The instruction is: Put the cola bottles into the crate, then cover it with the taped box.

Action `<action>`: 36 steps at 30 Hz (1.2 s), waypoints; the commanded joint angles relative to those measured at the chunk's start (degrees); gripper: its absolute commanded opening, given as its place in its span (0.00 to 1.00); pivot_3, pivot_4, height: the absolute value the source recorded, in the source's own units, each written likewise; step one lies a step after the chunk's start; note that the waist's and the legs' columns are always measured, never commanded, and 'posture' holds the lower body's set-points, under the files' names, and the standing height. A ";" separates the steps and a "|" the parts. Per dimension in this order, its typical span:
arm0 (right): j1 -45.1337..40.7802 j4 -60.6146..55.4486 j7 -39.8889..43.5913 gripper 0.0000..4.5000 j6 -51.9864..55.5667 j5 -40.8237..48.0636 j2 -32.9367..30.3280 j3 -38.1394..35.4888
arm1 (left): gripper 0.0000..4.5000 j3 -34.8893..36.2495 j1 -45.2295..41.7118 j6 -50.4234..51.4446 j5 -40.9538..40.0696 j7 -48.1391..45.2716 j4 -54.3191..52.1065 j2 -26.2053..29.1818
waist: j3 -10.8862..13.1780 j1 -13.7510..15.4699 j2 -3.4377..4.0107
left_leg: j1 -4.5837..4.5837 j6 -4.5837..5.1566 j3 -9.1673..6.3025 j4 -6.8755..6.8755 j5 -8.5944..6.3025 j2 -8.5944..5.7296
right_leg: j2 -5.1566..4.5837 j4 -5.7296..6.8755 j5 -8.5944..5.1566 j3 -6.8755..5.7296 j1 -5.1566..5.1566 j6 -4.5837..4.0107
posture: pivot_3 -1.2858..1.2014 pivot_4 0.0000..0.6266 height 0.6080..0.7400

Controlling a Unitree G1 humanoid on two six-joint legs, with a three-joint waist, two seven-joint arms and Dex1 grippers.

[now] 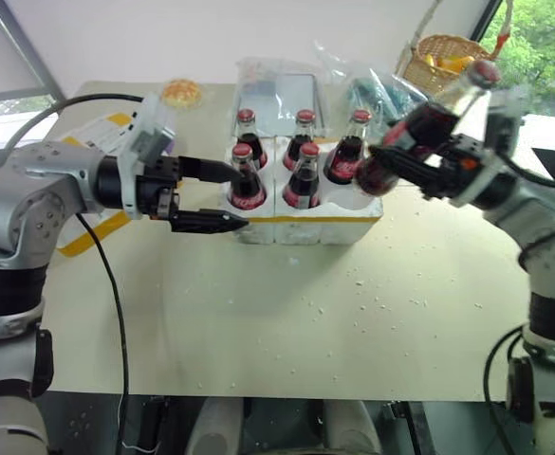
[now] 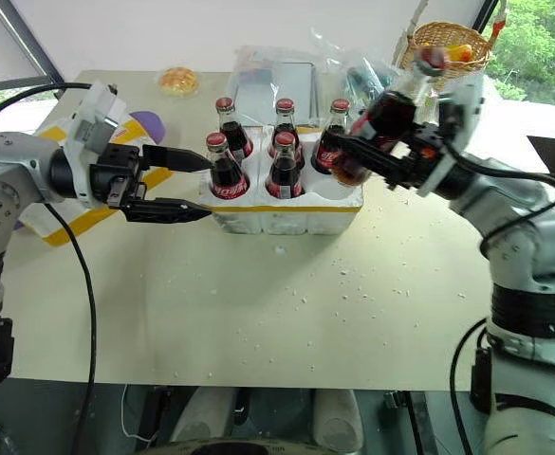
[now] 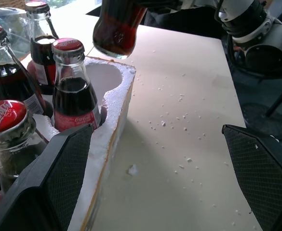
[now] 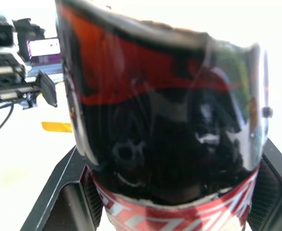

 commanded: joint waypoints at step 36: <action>-1.79 5.74 12.49 0.98 -5.45 -11.20 -8.04 0.52 | 1.00 14.33 21.85 -7.98 13.93 19.20 -3.77 9.93 | 0.02 0.01 0.04 | -0.23 -0.20 0.05 -0.07 0.13 -0.01 | 0.03 0.05 0.18 0.10 -0.34 -0.02 | 0.52 0.24 0.98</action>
